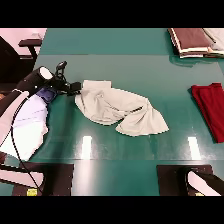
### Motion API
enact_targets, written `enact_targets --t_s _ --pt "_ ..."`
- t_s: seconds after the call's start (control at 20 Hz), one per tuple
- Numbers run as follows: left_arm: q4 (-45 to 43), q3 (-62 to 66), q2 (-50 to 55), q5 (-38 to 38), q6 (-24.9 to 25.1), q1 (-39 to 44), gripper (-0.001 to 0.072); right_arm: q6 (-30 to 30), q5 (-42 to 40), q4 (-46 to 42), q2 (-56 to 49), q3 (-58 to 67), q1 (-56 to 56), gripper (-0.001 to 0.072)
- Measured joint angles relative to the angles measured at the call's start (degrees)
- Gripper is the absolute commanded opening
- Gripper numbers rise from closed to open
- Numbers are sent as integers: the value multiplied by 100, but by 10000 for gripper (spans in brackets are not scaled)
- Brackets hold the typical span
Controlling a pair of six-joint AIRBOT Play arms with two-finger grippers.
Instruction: Fold the shirts.
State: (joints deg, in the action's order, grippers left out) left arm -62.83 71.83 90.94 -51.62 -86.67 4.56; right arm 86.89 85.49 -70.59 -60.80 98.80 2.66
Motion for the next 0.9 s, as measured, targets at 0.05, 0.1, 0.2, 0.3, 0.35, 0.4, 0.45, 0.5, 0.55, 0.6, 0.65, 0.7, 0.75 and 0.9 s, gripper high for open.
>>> enact_targets --t_s 0.05,0.1,0.2,0.3,0.35,0.4,0.45,0.5,0.55,0.6,0.65,0.7,0.75,0.9 --pt "-13 116 -20 -70 2 -13 27 0 197 -90 -120 -28 0 15" --pt "-39 249 -55 -129 17 -20 27 0 382 -184 -234 -133 7 15" --pt "-81 490 -151 -229 118 -28 27 0 549 -295 -374 -610 33 16" --pt "-114 688 -236 -310 201 -35 28 -9 511 -352 -422 -1443 107 266" --pt "-118 756 -260 -356 227 -37 27 -37 402 -350 -431 -1932 164 526" --pt "-120 809 -282 -404 256 -35 27 -87 258 -278 -450 -2490 240 541" --pt "-122 848 -295 -442 269 -35 27 -149 107 -146 -479 -3014 315 531" --pt "-131 872 -304 -466 278 -35 28 -240 -55 13 -529 -3523 369 529" --pt "-138 894 -313 -485 286 -35 28 -358 -240 214 -605 -4028 404 508" --pt "-138 907 -317 -503 297 -35 27 -496 -437 428 -702 -4465 404 508" --pt "-133 918 -321 -511 299 -35 28 -616 -597 614 -811 -4802 367 507" --pt "-133 925 -323 -522 302 -35 27 -730 -778 820 -938 -5088 289 506" --pt "-131 933 -328 -535 304 -35 28 -822 -914 1001 -1062 -5278 186 482" --pt "-125 938 -328 -566 310 -35 27 -1016 -1224 1405 -1425 -5499 -170 181"
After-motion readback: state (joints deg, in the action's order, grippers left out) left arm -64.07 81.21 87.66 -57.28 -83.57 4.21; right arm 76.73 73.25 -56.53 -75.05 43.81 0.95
